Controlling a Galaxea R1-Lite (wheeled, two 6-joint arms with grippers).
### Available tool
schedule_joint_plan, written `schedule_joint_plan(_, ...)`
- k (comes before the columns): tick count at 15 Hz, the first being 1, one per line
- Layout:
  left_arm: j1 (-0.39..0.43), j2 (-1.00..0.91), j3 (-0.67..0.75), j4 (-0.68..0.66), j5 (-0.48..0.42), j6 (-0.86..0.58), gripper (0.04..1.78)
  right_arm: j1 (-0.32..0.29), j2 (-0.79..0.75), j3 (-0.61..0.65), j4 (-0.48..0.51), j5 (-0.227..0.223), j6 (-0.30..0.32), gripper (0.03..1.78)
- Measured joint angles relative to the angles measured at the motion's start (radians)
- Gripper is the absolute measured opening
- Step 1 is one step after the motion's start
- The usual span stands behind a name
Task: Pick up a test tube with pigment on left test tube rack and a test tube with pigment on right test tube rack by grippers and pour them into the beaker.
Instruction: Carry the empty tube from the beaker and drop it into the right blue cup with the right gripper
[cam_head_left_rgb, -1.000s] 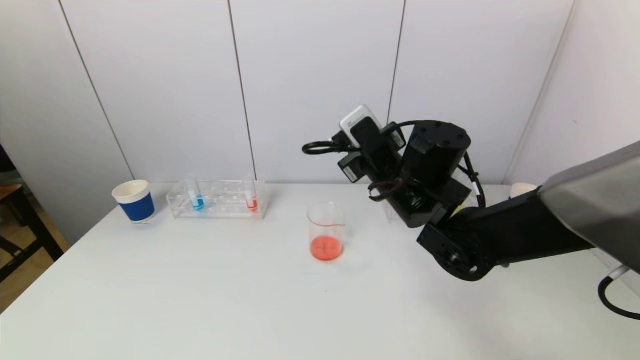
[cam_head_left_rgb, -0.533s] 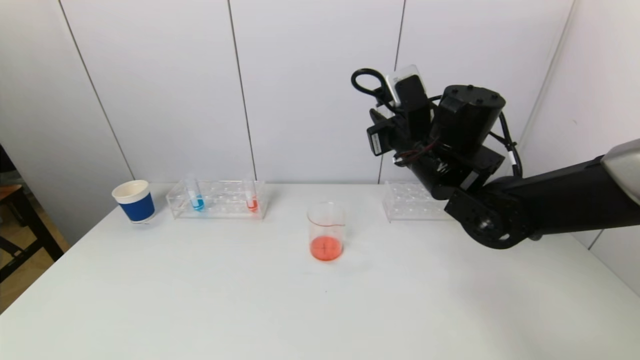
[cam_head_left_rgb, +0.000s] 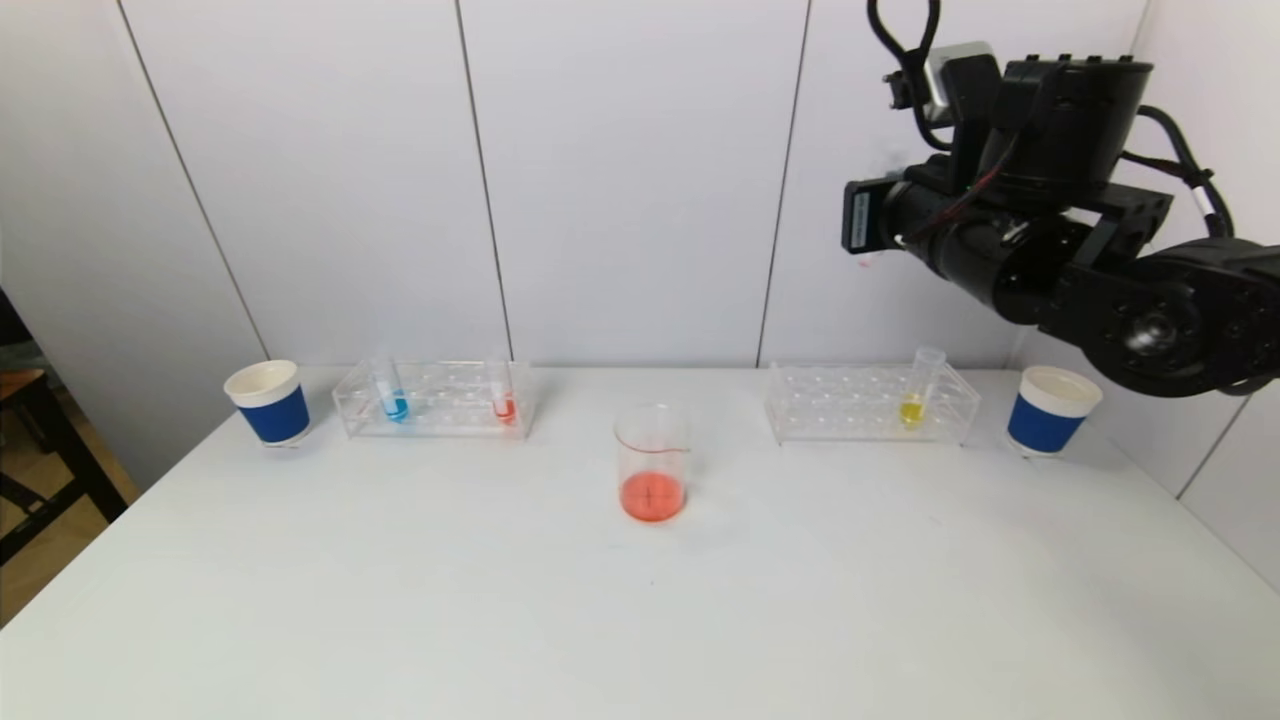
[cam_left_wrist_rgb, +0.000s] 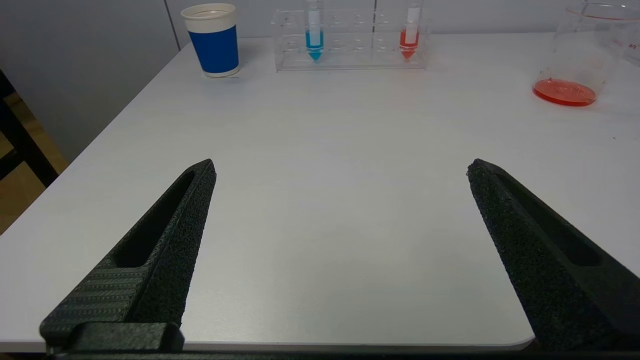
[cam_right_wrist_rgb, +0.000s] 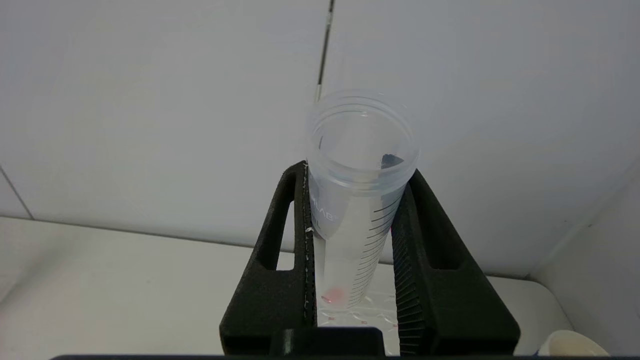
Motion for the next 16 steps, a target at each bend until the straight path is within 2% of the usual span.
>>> schedule_joint_plan(5,0.000,0.000,0.000,0.000,0.000,0.000,1.76,-0.165,-0.023,-0.031,0.005,0.013,0.032,0.49)
schedule_joint_plan(8,0.000,0.000,0.000,0.000,0.000,0.000,1.76,-0.260,-0.012,-0.034,-0.003,0.065,0.076,0.49)
schedule_joint_plan(11,0.000,0.000,0.000,0.000,0.000,0.000,1.76,-0.319,-0.003,-0.035,0.006,0.072,0.114,0.49)
schedule_joint_plan(16,0.000,0.000,0.000,0.000,0.000,0.000,1.76,-0.417,-0.003,-0.007,-0.001,0.079,0.118,0.49)
